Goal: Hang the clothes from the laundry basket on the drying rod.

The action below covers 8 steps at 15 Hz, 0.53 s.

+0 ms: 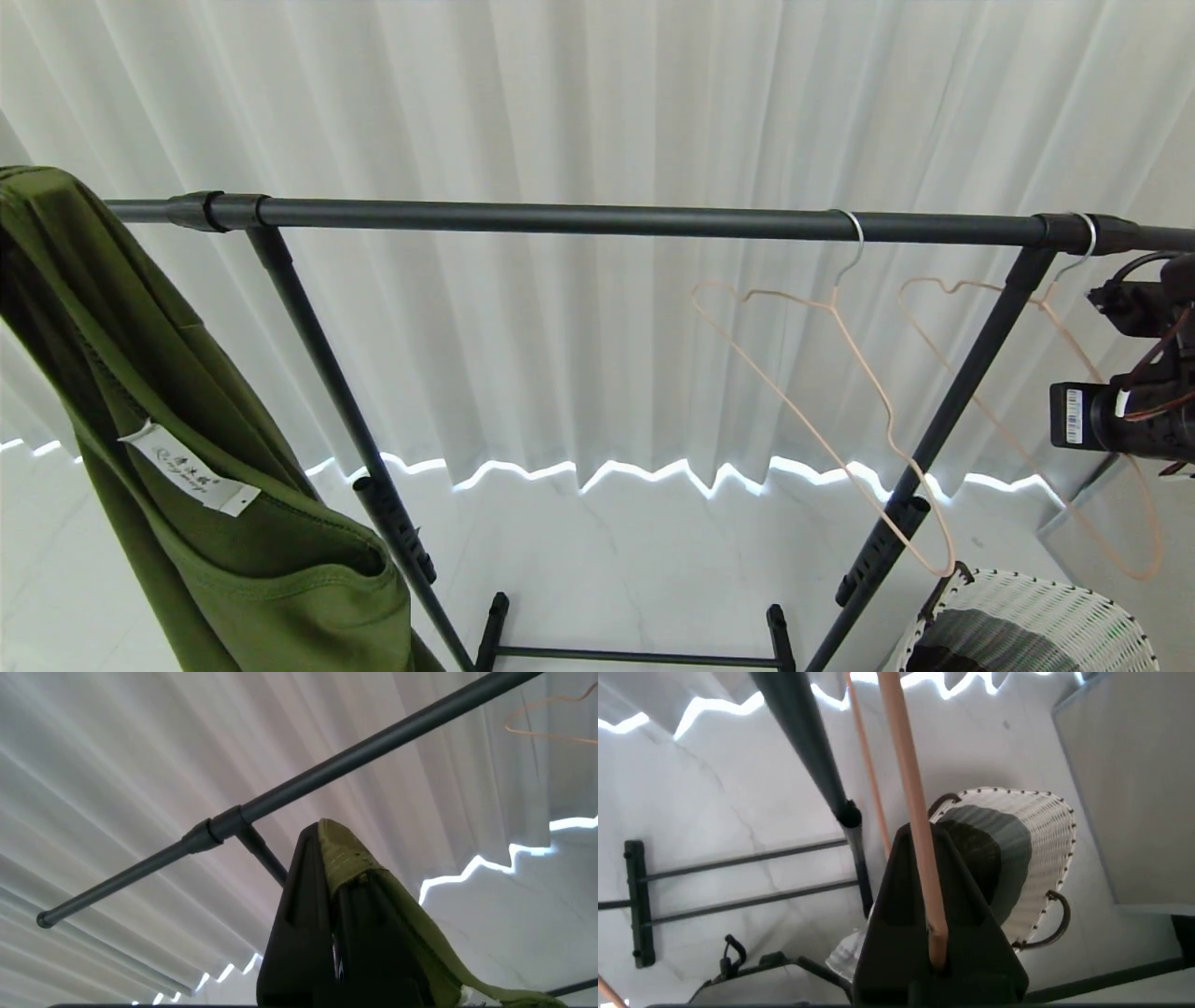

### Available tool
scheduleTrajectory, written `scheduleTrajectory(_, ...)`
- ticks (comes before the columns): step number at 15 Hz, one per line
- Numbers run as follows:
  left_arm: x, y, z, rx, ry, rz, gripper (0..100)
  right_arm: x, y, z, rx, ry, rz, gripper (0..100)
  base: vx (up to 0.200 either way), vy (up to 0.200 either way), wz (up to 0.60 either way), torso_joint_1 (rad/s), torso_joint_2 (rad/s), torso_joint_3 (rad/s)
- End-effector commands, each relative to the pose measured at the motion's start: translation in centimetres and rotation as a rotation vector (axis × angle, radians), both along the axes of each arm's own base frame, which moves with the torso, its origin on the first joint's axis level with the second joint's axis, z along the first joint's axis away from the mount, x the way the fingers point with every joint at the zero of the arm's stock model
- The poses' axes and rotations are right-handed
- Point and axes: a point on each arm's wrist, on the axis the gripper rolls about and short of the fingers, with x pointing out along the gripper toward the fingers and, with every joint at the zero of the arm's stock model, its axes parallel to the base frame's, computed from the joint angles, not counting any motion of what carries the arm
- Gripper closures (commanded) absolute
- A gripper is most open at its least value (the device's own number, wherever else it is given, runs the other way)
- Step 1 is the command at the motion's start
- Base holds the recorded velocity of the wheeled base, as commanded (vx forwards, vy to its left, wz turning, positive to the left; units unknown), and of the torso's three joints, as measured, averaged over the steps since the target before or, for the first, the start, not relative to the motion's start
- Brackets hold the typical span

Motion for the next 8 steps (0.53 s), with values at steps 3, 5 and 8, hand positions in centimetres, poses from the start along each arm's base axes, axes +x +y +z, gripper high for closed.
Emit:
scheduleTrajectory(3, -0.4, 0.5, -1.1, 0.014, 0.012, 0.002, 100, -2.5, -0.3, 2.2, 0.017, -0.101, -0.021, 100, 0.0, 0.0, 0.0, 0.0, 0.0, 0.0)
scheduleTrajectory(5, -0.7, 0.8, -1.7, 0.018, 0.017, 0.002, 100, -4.4, -0.6, 3.0, 0.021, -0.146, -0.017, 100, 0.0, 0.0, 0.0, 0.0, 0.0, 0.0)
scheduleTrajectory(8, -0.9, 1.0, -2.0, 0.021, 0.019, 0.001, 100, -6.6, -0.8, 3.3, 0.02, -0.183, -0.009, 100, 0.0, 0.0, 0.0, 0.0, 0.0, 0.0)
